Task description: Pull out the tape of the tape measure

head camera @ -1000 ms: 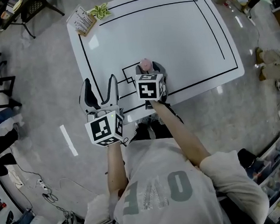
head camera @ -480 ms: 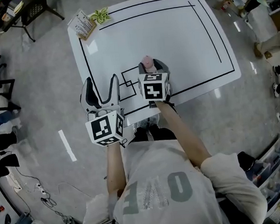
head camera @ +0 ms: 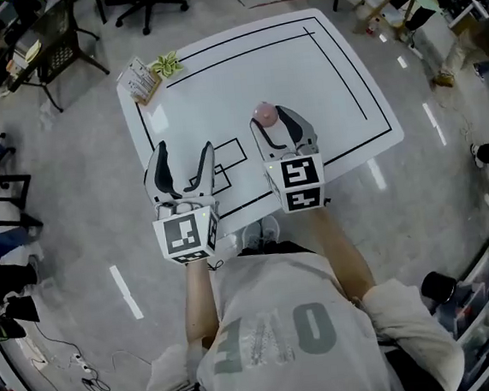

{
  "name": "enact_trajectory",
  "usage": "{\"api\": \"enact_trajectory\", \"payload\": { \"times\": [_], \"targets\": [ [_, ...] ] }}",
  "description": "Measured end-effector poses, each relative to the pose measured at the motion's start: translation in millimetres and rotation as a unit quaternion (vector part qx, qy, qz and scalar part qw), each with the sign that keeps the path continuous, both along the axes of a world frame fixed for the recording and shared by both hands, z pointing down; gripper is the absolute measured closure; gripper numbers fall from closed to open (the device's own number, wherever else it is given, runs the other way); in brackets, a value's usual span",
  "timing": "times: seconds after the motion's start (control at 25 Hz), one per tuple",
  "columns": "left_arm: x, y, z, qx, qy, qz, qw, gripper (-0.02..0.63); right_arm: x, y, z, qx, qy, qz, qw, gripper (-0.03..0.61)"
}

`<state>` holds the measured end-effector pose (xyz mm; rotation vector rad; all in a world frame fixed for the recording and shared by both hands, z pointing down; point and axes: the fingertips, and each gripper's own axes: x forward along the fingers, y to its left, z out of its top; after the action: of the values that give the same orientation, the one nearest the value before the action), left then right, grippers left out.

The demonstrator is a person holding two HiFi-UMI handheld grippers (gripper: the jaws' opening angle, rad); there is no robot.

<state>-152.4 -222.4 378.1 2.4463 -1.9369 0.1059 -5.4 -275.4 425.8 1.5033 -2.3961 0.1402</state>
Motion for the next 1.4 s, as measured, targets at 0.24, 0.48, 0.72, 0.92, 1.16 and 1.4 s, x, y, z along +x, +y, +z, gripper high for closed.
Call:
{"api": "enact_trajectory", "payload": {
  "times": [0.24,0.48,0.72,0.92,1.16,1.4],
  "targets": [
    [21.1,1.6,-30.2,0.052,-0.019,0.042,0.9976,0.293,33.7,31.4,-46.3,0.072,-0.025,-0.006,0.997,0.35],
    [30.2,4.7,-40.0,0.068,-0.028,0.056,0.9958,0.293,53.3,53.4,-50.7,0.081,-0.038,0.002,0.996,0.35],
    [36.5,6.9,-45.5,0.075,-0.034,0.066,0.9944,0.293,54.1,58.5,-50.0,0.081,-0.03,-0.026,0.996,0.35],
    [78.2,24.7,-49.5,0.104,-0.131,0.202,0.9651,0.296,32.5,76.5,-55.9,0.075,0.01,-0.151,0.986,0.35],
    [103.5,49.9,-45.3,0.096,-0.181,0.305,0.93,0.409,8.9,99.2,-62.5,0.094,0.102,-0.282,0.949,0.35],
    [113.6,64.8,-36.3,0.071,-0.212,0.35,0.9098,0.466,-12.0,127.9,-61.2,0.087,0.146,-0.395,0.903,0.35]
  ]
}}
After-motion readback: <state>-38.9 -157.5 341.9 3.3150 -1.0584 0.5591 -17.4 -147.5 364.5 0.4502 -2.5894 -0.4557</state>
